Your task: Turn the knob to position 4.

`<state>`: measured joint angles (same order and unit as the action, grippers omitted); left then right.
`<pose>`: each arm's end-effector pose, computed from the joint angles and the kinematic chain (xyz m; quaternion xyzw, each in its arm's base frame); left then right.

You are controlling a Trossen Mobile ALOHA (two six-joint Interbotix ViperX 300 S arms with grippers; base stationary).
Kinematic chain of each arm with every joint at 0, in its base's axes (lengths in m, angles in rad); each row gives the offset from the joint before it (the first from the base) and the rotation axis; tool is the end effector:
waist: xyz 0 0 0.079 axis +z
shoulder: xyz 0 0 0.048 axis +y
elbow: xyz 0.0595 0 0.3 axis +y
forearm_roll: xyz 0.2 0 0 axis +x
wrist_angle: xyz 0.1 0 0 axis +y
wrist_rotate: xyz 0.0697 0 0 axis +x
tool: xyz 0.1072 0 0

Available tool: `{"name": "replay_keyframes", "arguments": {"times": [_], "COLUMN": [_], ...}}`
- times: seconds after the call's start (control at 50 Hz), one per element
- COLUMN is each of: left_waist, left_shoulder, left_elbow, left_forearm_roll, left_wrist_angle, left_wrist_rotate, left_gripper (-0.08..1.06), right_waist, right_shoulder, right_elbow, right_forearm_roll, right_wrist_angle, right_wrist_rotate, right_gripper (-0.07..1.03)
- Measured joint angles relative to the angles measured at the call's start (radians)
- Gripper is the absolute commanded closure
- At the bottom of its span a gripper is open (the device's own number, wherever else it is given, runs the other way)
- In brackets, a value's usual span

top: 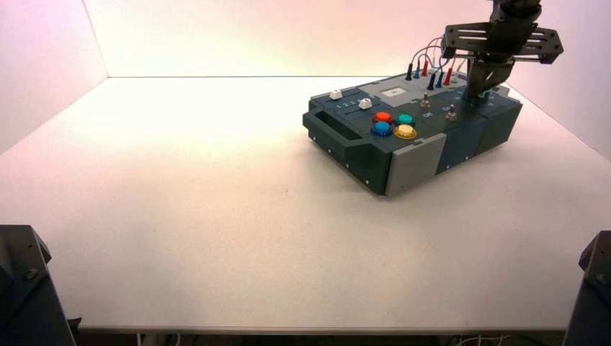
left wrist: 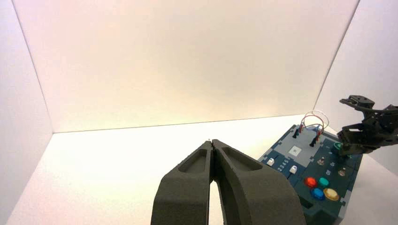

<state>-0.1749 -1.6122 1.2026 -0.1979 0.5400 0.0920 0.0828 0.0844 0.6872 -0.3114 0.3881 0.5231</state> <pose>0.1423 -0.0433 0.2721 -0.0365 0.0661 -0.1349 0.9880 0.3730 0.0104 0.0519 0.0446 0.5328 -0.0766 0.8416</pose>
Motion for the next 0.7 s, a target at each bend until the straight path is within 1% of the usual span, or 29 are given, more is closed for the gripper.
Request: {"name": "replay_keyframes", "arguments": {"times": [0.52,0.7], "left_waist": [0.002,0.002], "left_shoulder": [-0.002,-0.003], "left_elbow": [0.0,0.0], "left_forearm_roll": [0.0,0.0], "left_wrist_angle": [0.002,0.0], "left_wrist_rotate": [-0.002,-0.002], "left_gripper": [1.01,1.01], "right_waist": [-0.003,-0.005], "right_shoulder": [0.026,0.031], "right_elbow": [0.0,-0.011], "right_forearm_roll": [0.0,0.0], "right_wrist_angle": [0.002,0.011], "right_wrist_rotate": [0.003,0.003], "right_gripper": [0.98,0.98]}}
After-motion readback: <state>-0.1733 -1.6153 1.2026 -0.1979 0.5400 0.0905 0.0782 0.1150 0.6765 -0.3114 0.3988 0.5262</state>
